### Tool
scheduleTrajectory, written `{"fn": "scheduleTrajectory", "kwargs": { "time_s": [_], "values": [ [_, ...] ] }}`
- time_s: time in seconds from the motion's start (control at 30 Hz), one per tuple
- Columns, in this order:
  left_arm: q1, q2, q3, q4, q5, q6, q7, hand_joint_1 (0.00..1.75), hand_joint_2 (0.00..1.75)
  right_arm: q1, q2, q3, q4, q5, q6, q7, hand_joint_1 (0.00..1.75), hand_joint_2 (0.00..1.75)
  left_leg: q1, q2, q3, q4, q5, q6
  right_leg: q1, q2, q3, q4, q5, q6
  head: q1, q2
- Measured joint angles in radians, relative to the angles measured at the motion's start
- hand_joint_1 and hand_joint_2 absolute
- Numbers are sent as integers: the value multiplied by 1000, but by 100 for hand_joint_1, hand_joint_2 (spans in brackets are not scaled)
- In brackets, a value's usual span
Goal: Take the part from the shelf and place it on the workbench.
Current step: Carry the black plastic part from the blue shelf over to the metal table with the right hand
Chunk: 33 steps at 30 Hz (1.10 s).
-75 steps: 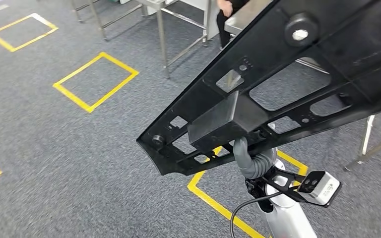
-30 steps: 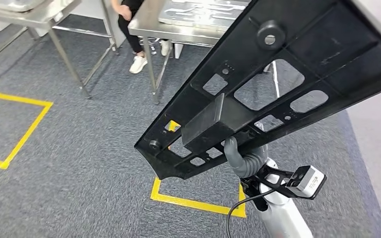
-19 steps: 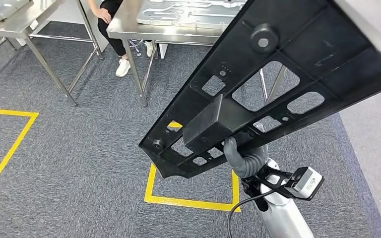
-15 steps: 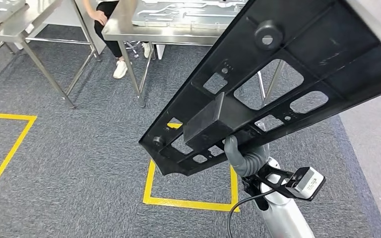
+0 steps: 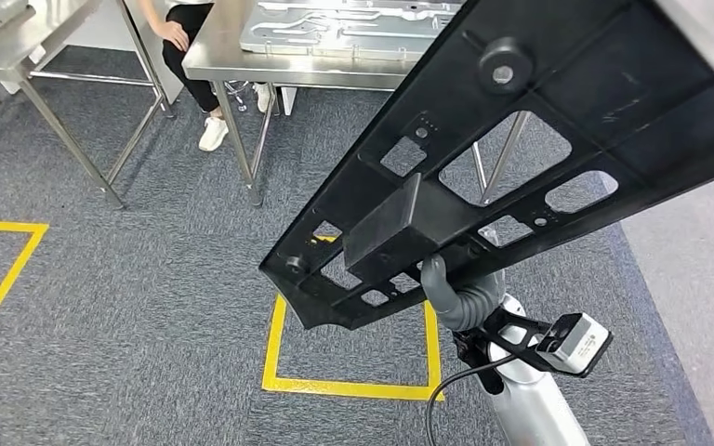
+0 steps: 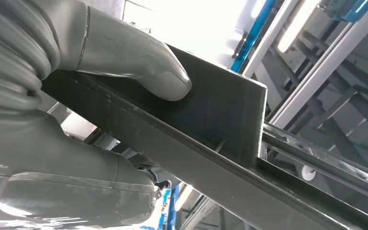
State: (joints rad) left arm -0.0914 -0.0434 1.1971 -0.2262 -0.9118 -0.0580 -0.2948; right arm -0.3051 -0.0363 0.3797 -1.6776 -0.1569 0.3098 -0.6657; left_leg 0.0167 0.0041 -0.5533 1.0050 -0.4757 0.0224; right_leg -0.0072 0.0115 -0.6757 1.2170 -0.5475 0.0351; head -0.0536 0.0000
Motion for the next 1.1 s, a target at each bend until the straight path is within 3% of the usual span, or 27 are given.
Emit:
{"fn": "scheduleTrajectory", "kwargs": {
  "time_s": [0.03, 0.07, 0.1, 0.17, 0.2, 0.27, 0.33, 0.4, 0.47, 0.53, 0.6, 0.63, 0.67, 0.73, 0.77, 0.8, 0.87, 0.9, 0.97, 1.03, 1.1],
  "values": [
    [0, 0, 0, 0, -1, 0, -1, 0, 175, 3, 0, -1, 0, 0, 0, 0, 175, 175, 0, 1, 2, 0, -4, 0, -2, 0, -36, 56, -18, 4, 0, 0],
    [1, 0, 0, 0, -1, 0, -2, 0, 175, 5, 0, -1, -1, 0, 0, 0, 175, 175, 0, 1, 7, 0, -9, 0, -5, -1, -59, 84, -18, 6, 0, 0],
    [2, 0, 0, 0, -2, -1, -3, 0, 175, 8, -1, -2, -1, 0, 0, 0, 175, 175, 0, 1, 13, 1, -14, -2, -7, -3, -63, 75, 1, 7, 0, 0],
    [3, 0, 0, 0, -2, -2, -3, 0, 175, 9, -1, -4, -4, 0, 0, 0, 175, 175, 2, 1, 32, 0, -28, -9, -10, -9, -20, -43, 83, 3, 0, 0],
    [2, 0, 0, 0, -3, -2, -4, 0, 175, 9, -1, -5, -5, 0, 0, 0, 175, 175, 2, 2, 42, 0, -35, -13, -8, -14, 6, -106, 109, 0, 0, 0],
    [1, 1, 0, 0, -5, -2, -4, 0, 175, 10, -1, -7, -8, -1, 0, 0, 175, 175, 1, 4, 53, -4, -46, -25, 0, -21, 35, -179, 120, -15, 0, 0],
    [1, 1, 0, 0, -7, -1, -5, 0, 175, 13, -2, -9, -11, -2, 1, 0, 175, 175, -1, 7, 64, -3, -49, -38, 3, -19, 44, -190, 108, -34, 0, 0],
    [-1, 1, 0, 0, -8, -1, -7, 0, 175, 16, -2, -12, -17, -2, 2, 0, 175, 175, 0, 7, 58, 33, -49, -45, 1, -14, 65, -199, 102, -49, 0, 0],
    [-2, 1, 0, 0, -9, -1, -9, 0, 175, 16, -2, -14, -23, 0, 3, 0, 175, 175, 2, 6, -1, 138, -66, -49, 2, -13, 90, -205, 89, -60, 0, 0],
    [2, 2, 0, 0, -9, -1, -11, 0, 175, 19, -1, -15, -25, 1, 3, 0, 175, 175, 2, 5, -90, 257, -113, -51, 5, -9, 111, -205, 71, -66, 0, 0],
    [6, 4, 0, 0, -10, -1, -11, 0, 175, 24, -1, -15, -26, 2, 3, 0, 175, 175, 2, 4, -144, 284, -145, -49, 10, -3, 138, -205, 50, -68, 0, 0],
    [8, 4, 0, 0, -10, -1, -12, 0, 175, 27, -1, -15, -27, 3, 3, 0, 175, 175, 1, 4, -150, 252, -132, -45, 12, 0, 154, -205, 38, -68, 0, 0],
    [9, 4, 0, 0, -11, -1, -13, 0, 175, 28, -1, -15, -30, 4, 3, 0, 175, 175, -1, 4, -146, 198, -90, -39, 14, 1, 171, -206, 25, -67, 0, 0],
    [11, 6, 0, 0, -12, -1, -14, 0, 175, 32, -1, -15, -34, 7, 3, 0, 175, 175, -9, 1, -131, 88, 21, -24, 18, 5, 200, -204, -1, -62, 0, 0],
    [12, 7, 0, 0, -12, 0, -14, 0, 175, 34, -1, -16, -36, 9, 3, 0, 175, 175, -13, 0, -124, 58, 57, -19, 19, 7, 210, -206, -13, -58, 0, 0],
    [12, 8, 0, 0, -12, 0, -15, 0, 175, 36, -1, -16, -38, 11, 3, 0, 175, 175, -17, -2, -118, 45, 69, -13, 18, 9, 217, -204, -19, -52, 0, 0],
    [8, 9, 1, 0, -12, 1, -16, 0, 175, 36, -1, -16, -47, 14, 3, 0, 175, 175, -18, -4, -95, 35, 58, -3, 15, 9, 224, -188, -18, -39, 0, 0],
    [6, 10, 1, 0, -12, 1, -17, 0, 175, 35, -1, -16, -52, 15, 3, 0, 175, 175, -17, -5, -82, 27, 54, 4, 14, 6, 214, -157, -9, -33, 0, 0],
    [1, 10, 1, 0, -10, 3, -17, 0, 175, 34, -1, -16, -58, 16, 3, 0, 175, 175, -13, -6, -55, 17, 42, 12, 10, 2, 152, -57, -9, -23, 0, 0],
    [1, 10, 1, 0, -8, 3, -17, 0, 175, 37, -1, -17, -59, 16, 3, 0, 175, 175, -12, -6, -35, 14, 25, 15, 3, 1, 63, 48, -57, -12, 0, 0],
    [3, 10, 2, 0, -8, 3, -16, 0, 175, 40, -1, -17, -59, 16, 3, 0, 175, 175, -10, -7, -11, 14, 3, 13, -4, -1, 1, 75, -102, -4, 0, 0]
  ]
}}
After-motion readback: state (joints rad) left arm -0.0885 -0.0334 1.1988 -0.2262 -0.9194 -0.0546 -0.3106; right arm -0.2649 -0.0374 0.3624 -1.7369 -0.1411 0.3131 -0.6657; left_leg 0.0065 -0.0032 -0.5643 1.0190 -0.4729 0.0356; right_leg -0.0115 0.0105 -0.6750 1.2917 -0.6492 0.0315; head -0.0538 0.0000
